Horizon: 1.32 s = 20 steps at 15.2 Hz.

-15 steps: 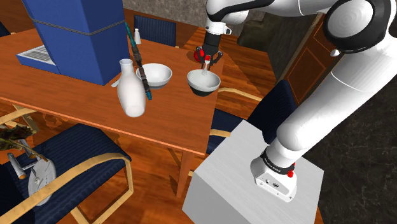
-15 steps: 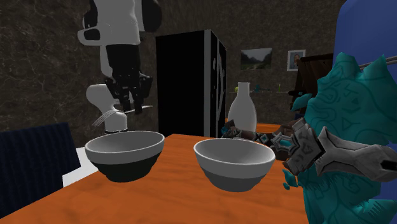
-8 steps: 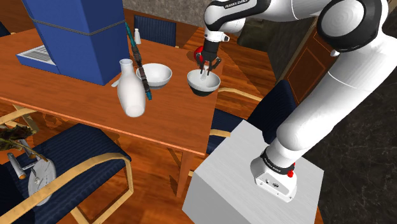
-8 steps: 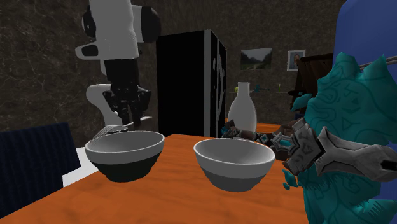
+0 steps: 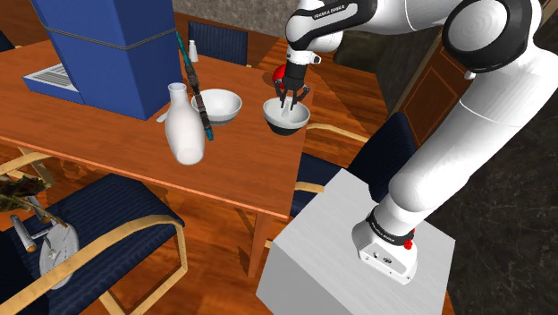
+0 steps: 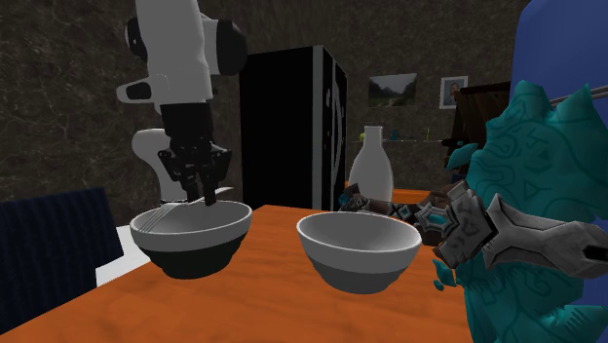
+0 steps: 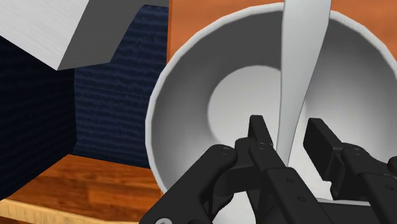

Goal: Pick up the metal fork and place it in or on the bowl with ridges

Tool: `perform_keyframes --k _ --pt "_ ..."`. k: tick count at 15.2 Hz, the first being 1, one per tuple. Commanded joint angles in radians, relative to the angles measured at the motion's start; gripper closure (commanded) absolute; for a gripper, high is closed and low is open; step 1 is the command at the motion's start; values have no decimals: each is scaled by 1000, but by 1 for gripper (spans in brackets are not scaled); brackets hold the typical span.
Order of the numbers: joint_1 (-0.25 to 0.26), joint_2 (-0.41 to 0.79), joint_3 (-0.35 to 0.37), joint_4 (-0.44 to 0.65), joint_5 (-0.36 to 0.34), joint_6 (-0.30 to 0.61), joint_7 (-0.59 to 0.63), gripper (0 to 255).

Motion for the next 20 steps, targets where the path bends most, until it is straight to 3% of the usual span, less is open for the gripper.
perform_keyframes --k 1,2,3,8,12,20 --pt "0 0 0 0 0 1 0 255" --pt "0 0 0 0 0 1 0 255" --pt "0 0 0 0 0 1 0 0" --pt "0 0 0 0 0 1 0 0" --pt "-7 -25 -6 99 -5 -125 2 0" --pt "-7 -25 -6 99 -5 -125 2 0"
